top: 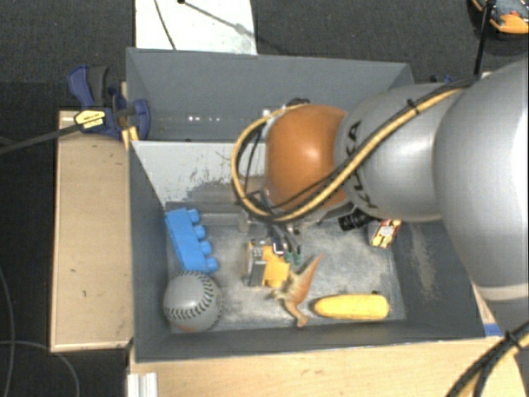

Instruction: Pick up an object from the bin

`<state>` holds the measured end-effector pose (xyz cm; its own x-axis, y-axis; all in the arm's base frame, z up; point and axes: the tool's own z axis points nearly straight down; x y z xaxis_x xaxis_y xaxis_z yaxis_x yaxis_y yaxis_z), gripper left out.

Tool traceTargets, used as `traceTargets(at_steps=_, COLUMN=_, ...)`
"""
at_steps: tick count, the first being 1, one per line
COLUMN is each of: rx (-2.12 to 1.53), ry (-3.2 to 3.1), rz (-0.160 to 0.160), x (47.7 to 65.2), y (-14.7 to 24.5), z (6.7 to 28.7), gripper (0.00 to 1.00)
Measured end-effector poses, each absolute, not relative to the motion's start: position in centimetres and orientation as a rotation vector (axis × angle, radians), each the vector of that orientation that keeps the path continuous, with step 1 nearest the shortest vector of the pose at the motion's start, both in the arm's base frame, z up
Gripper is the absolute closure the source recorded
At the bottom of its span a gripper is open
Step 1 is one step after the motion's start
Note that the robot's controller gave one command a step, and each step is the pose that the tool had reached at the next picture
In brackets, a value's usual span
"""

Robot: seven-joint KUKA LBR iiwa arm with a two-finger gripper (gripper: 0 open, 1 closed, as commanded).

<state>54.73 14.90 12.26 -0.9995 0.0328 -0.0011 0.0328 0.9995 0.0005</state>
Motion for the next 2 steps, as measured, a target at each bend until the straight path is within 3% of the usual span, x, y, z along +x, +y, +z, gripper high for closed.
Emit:
traceTargets(at_steps=1, rx=-0.074, ry=3.137, rz=0.004, x=55.7, y=11.4, z=10.8, gripper=0.00)
traceTargets(at_steps=2, rx=0.513, ry=3.095, rz=0.008, x=54.9, y=8.9, z=7.4, gripper=1.00)
